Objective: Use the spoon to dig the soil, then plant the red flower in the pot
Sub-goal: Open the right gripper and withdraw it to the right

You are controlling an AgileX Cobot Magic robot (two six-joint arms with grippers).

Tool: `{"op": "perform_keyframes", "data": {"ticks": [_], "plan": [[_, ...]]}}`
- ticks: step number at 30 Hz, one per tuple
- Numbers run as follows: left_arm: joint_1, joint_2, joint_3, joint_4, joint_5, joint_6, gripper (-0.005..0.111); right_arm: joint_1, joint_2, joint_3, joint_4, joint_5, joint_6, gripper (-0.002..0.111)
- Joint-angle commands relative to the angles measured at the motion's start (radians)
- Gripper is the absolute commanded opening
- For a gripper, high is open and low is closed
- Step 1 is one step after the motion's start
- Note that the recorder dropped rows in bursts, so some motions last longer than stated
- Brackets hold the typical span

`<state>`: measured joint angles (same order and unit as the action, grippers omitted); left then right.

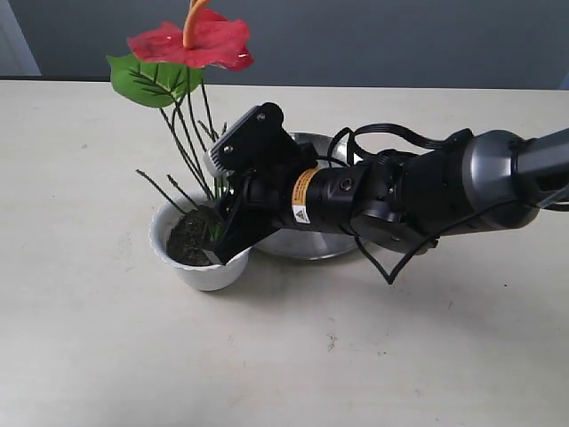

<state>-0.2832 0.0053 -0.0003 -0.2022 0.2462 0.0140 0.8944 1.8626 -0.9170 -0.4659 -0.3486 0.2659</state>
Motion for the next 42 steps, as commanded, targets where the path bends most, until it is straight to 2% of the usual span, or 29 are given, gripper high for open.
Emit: {"op": "perform_keyframes", "data": {"ticks": [1, 10, 14, 20, 23, 27, 33, 37, 42], "plan": [[-0.009, -0.005, 0.0, 0.002, -0.006, -0.004, 0.0, 0.003, -0.034, 0.004, -0.001, 0.034, 0.0, 0.049], [-0.009, -0.005, 0.0, 0.002, -0.006, -0.004, 0.0, 0.003, -0.162, 0.004, 0.016, 0.247, 0.051, 0.049], [-0.009, -0.005, 0.0, 0.002, -0.006, -0.004, 0.0, 0.02, -0.222, 0.013, 0.029, 0.381, 0.052, 0.041], [-0.009, -0.005, 0.0, 0.002, -0.006, -0.004, 0.0, 0.101, -0.375, 0.129, 0.104, 0.413, 0.052, 0.027], [-0.009, -0.005, 0.0, 0.002, -0.006, -0.004, 0.0, 0.147, -0.476, 0.184, 0.174, 0.477, 0.052, 0.026], [-0.009, -0.005, 0.0, 0.002, -0.006, -0.004, 0.0, 0.197, -0.609, 0.198, 0.254, 0.715, 0.052, 0.026], [-0.009, -0.005, 0.0, 0.002, -0.006, -0.004, 0.0, 0.204, -0.786, 0.198, 0.419, 0.889, 0.055, 0.026], [-0.009, -0.005, 0.0, 0.002, -0.006, -0.004, 0.0, 0.204, -0.855, 0.198, 0.523, 0.907, 0.055, 0.026], [-0.009, -0.005, 0.0, 0.002, -0.006, -0.004, 0.0, 0.204, -0.888, 0.198, 0.546, 0.905, 0.055, 0.026]]}}
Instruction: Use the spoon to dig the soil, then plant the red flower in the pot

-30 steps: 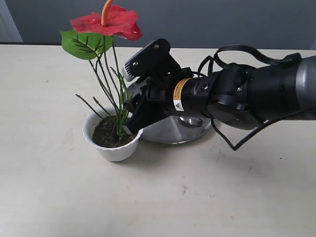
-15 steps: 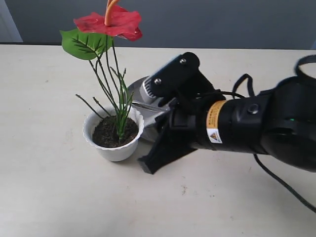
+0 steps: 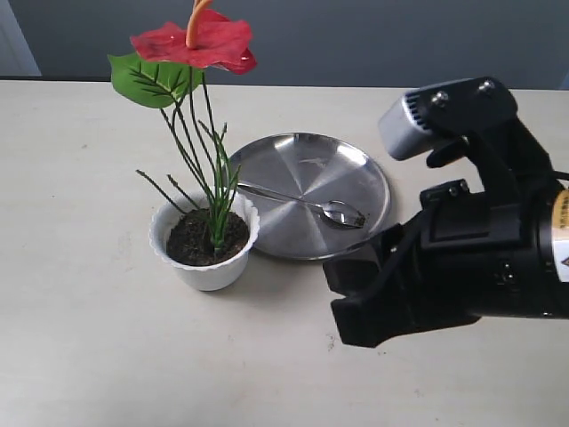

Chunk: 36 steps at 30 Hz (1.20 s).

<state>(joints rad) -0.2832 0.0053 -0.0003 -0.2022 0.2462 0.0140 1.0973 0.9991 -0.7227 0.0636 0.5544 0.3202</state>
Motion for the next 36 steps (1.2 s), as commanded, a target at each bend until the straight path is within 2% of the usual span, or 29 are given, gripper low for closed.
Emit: {"op": "perform_keyframes", "data": {"ticks": [1, 6, 10, 12, 16, 21, 29, 36], "plan": [[-0.009, -0.005, 0.0, 0.002, -0.006, -0.004, 0.0, 0.001, -0.024, 0.004, 0.016, 0.002, 0.0, 0.026], [-0.009, -0.005, 0.0, 0.002, -0.006, -0.004, 0.0, -0.004, -0.052, 0.004, -0.037, 0.002, -0.006, 0.026], [-0.009, -0.005, 0.0, 0.002, -0.006, -0.004, 0.0, -0.028, -0.158, 0.004, -0.101, -0.004, -0.017, 0.026], [-0.009, -0.005, 0.0, 0.002, -0.006, -0.004, 0.0, -0.091, -0.209, 0.004, -0.103, -0.027, -0.017, 0.026], [-0.009, -0.005, 0.0, 0.002, -0.006, -0.004, 0.0, -0.303, -0.298, 0.01, -0.075, -0.101, -0.017, 0.026], [-0.009, -0.005, 0.0, 0.002, -0.006, -0.004, 0.0, -0.5, -0.457, 0.101, -0.051, -0.115, -0.03, 0.026], [-0.009, -0.005, 0.0, 0.002, -0.006, -0.004, 0.0, -0.628, -0.797, 0.371, -0.064, -0.128, -0.137, 0.026], [-0.009, -0.005, 0.0, 0.002, -0.006, -0.004, 0.0, -0.755, -0.999, 0.605, -0.036, -0.293, -0.137, 0.026]]}}
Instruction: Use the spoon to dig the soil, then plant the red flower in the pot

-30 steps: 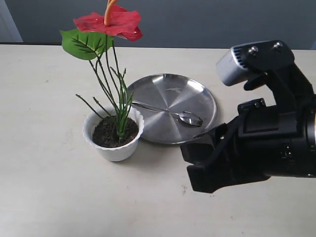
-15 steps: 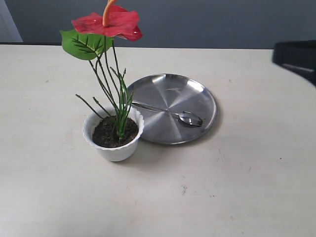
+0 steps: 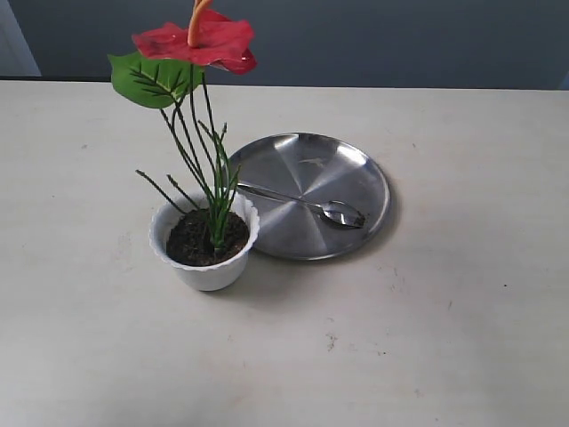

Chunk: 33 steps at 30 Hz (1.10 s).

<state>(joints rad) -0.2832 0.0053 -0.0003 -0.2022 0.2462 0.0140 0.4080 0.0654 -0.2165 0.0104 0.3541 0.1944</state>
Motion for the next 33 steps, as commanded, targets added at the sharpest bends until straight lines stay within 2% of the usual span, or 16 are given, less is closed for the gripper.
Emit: {"op": "perform_keyframes", "data": {"ticks": [1, 6, 16, 33], "plan": [[-0.009, -0.005, 0.0, 0.002, -0.006, -0.004, 0.0, -0.087, -0.065, 0.124, 0.019, -0.103, -0.011, 0.026], [-0.009, -0.005, 0.0, 0.002, -0.006, -0.004, 0.0, -0.163, -0.065, 0.211, 0.022, -0.163, -0.011, 0.026], [-0.009, -0.005, 0.0, 0.002, -0.006, -0.004, 0.0, -0.304, -0.065, 0.217, 0.031, -0.163, -0.011, 0.026], [-0.009, -0.005, 0.0, 0.002, -0.006, -0.004, 0.0, -0.304, -0.065, 0.217, 0.053, -0.163, -0.011, 0.026]]}}
